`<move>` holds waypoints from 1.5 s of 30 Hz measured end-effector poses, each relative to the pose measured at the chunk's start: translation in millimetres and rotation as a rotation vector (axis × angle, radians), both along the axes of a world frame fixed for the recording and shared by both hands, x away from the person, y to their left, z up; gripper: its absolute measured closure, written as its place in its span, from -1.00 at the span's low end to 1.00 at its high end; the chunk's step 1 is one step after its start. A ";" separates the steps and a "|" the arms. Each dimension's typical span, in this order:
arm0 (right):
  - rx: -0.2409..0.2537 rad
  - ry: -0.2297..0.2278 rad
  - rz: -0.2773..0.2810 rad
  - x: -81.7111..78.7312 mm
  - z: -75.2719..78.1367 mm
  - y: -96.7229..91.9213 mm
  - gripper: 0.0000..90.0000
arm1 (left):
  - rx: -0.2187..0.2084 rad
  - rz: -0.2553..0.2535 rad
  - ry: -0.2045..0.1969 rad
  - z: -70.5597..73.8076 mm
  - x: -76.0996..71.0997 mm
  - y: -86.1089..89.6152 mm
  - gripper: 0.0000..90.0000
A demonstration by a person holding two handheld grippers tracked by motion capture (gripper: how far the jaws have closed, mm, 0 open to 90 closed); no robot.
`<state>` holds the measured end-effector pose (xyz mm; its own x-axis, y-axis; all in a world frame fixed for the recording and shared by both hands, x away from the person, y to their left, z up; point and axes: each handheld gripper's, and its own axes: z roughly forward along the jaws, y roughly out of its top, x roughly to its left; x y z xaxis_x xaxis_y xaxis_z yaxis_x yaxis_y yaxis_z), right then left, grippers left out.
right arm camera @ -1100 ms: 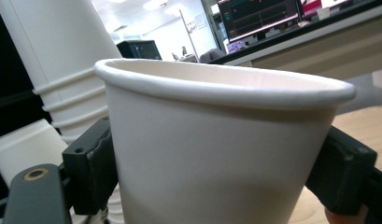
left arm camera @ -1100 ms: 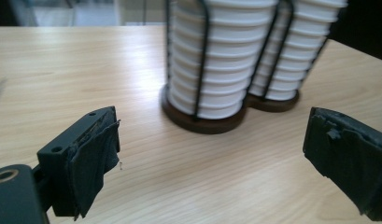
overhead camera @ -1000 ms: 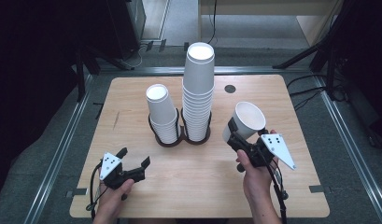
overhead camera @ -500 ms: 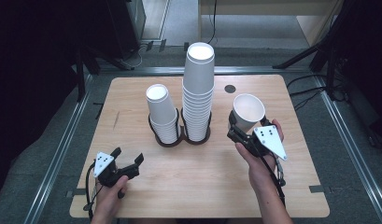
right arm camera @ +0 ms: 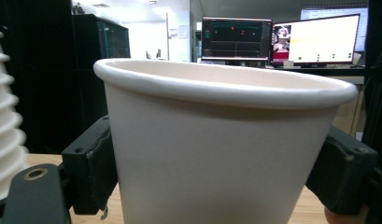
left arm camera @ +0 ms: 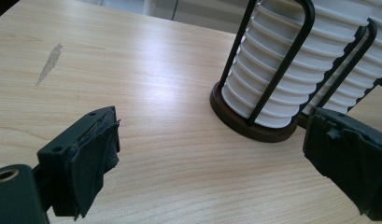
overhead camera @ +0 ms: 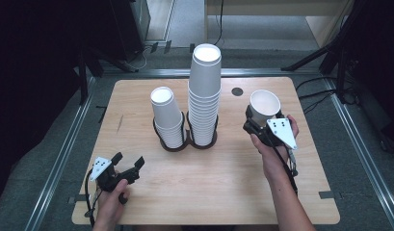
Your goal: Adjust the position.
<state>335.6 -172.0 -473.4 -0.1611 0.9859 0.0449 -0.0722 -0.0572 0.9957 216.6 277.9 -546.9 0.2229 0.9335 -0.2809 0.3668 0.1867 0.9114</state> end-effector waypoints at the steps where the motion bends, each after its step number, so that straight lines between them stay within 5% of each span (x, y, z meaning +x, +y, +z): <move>1: 0.000 -0.009 0.000 3.3 -1.8 -2.4 -0.66 | 0.002 0.000 0.001 -0.2 0.2 0.3 -0.91; 6: -0.072 -0.031 -0.002 21.0 -15.4 -9.9 -0.66 | 0.009 0.007 0.000 -1.2 0.8 -0.7 -0.91; 17: -0.021 0.053 -0.017 53.0 -41.8 -22.1 -0.65 | 0.039 0.000 0.002 -3.3 0.7 -4.5 -0.91; 21: -0.056 0.089 -0.034 63.9 -48.2 -26.0 -0.65 | 0.040 -0.002 0.000 -3.9 0.7 -4.5 -0.91; 26: -0.029 0.110 -0.040 72.9 -50.1 -33.8 -0.66 | 0.026 -0.001 -0.002 -4.0 1.1 -3.1 -0.91; 29: -0.061 0.119 -0.055 76.5 -52.1 -36.3 -0.66 | 0.020 0.001 -0.005 -4.0 1.0 -2.5 -0.91; 45: -0.019 0.216 -0.081 89.6 -68.9 -48.9 -0.67 | 0.020 -0.005 -0.001 -4.2 0.9 -3.7 -0.91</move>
<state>425.2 -220.9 -542.3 -0.0700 0.9962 0.0508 0.1392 -0.0407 0.9894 217.5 274.3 -551.1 0.2278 0.9377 -0.2622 0.3664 0.1670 0.9153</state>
